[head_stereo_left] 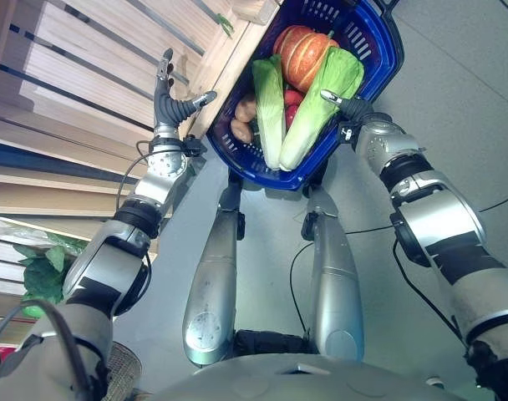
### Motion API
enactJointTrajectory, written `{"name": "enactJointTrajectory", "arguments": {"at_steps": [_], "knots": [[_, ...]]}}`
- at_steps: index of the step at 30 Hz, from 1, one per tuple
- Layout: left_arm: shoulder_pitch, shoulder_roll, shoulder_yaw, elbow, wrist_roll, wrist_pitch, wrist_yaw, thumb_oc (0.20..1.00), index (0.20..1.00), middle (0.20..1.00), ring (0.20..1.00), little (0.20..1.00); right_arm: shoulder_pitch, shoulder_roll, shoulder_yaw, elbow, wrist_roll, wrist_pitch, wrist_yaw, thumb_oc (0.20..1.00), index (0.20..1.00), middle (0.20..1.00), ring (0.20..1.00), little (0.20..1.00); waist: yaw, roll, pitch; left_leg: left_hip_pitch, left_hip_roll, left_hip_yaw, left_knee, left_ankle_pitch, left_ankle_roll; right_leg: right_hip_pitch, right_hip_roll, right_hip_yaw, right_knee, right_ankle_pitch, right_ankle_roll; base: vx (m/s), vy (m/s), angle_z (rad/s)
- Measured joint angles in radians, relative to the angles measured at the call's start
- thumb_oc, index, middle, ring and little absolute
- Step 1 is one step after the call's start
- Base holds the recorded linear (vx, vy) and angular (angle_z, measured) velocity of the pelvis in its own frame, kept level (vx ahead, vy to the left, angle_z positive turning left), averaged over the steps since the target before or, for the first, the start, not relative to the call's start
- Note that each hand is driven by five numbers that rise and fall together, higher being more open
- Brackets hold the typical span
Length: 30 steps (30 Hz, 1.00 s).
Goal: Pick up fruits and vegetables into the basket
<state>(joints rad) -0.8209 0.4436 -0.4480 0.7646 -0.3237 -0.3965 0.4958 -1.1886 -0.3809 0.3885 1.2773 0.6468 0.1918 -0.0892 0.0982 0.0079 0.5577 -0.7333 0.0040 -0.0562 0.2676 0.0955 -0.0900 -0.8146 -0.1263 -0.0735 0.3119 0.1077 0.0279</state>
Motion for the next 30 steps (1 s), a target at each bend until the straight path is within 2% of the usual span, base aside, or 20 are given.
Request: {"name": "enactJointTrajectory", "arguments": {"at_steps": [3, 20, 26, 30], "knots": [[-0.001, -0.001, -0.001, -0.001, 0.001, 0.0, 0.011, 1.0, 1.0, 1.0, 1.0, 1.0, -0.002, 0.0, 0.0, 0.0, -0.002, 0.006, -0.016, 1.0, 1.0, 1.0, 1.0, 1.0, 0.0, 0.008, -0.001, -0.009, -0.001, -0.002, 0.007, -0.001, -0.001, -0.006, -0.001, -0.001, 0.004, -0.002, -0.002, 0.0, 0.0, 0.0], [0.004, -0.004, -0.001, -0.001, 0.001, 0.0, 0.022, 1.0, 1.0, 1.0, 1.0, 1.0, -0.003, -0.002, 0.0, 0.001, -0.012, 0.025, -0.035, 1.0, 1.0, 1.0, 1.0, 1.0, 0.002, 0.009, -0.001, -0.018, -0.003, -0.004, 0.011, 0.001, 0.0, -0.019, -0.001, 0.004, 0.012, 0.0, 0.0, 0.0, 0.0, 0.0], [0.047, -0.002, -0.001, -0.001, 0.009, 0.001, 0.014, 1.0, 1.0, 1.0, 1.0, 1.0, 0.028, -0.002, -0.001, -0.001, -0.066, -0.029, -0.051, 1.0, 1.0, 1.0, 1.0, 1.0, 0.001, 0.014, 0.0, 0.047, -0.003, -0.004, 0.003, 0.003, 0.01, 0.053, 0.0, 0.003, -0.011, 0.004, -0.003, -0.02, 0.029, 0.0], [0.125, 0.006, 0.001, -0.002, 0.009, 0.002, -0.021, 1.0, 1.0, 1.0, 1.0, 1.0, 0.119, -0.008, -0.001, -0.024, -0.08, -0.079, -0.073, 1.0, 1.0, 1.0, 1.0, 1.0, -0.004, 0.015, 0.0, 0.166, -0.003, 0.005, -0.037, -0.004, 0.01, 0.179, 0.001, 0.004, -0.074, 0.016, 0.011, -0.01, 0.029, -0.04]]}}
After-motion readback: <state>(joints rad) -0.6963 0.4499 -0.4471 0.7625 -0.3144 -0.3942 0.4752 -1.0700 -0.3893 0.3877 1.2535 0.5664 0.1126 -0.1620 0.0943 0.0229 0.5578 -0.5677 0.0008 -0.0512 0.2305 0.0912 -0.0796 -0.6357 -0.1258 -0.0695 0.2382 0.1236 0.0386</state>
